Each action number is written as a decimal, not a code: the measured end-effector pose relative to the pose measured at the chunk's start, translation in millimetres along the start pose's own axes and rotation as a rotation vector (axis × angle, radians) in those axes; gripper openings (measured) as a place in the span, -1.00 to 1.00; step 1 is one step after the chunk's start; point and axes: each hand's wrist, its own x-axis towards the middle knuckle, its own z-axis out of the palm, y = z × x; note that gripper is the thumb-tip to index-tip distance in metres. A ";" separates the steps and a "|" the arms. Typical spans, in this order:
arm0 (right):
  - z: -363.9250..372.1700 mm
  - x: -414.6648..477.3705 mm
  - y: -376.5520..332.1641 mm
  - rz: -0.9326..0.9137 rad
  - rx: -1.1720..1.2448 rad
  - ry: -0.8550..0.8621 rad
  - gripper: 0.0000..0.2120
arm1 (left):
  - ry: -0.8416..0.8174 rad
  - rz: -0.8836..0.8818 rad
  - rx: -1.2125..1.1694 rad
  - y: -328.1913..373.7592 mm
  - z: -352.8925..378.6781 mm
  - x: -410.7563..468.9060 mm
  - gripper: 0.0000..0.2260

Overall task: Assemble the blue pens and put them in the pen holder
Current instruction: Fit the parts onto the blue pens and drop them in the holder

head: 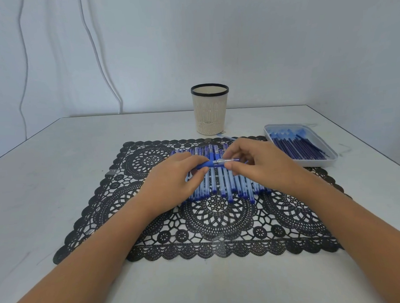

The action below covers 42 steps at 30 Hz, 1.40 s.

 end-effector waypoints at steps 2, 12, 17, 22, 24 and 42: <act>0.5 -0.2 -1.8 0.005 0.019 0.035 -0.95 | 0.017 0.014 0.025 1.8 -0.8 0.8 -0.59; -9.3 0.0 0.7 0.032 0.005 0.114 -0.96 | 0.028 -0.030 -0.046 -2.6 -3.1 1.0 -0.73; 0.5 2.3 2.4 0.026 0.025 0.073 -0.93 | 0.043 -0.002 -0.066 2.1 -1.2 1.6 -0.66; 7.4 3.2 2.3 0.003 0.134 0.085 -0.87 | 0.041 -0.041 -0.086 7.5 -0.4 1.4 -0.69; 8.7 3.7 3.2 -0.008 0.179 0.100 -0.85 | 0.002 -0.093 -0.130 9.8 -1.2 2.6 -0.74; 11.1 6.6 54.6 0.185 -0.308 0.094 -0.62 | 0.095 -0.506 -0.334 2.3 -30.0 31.9 -0.81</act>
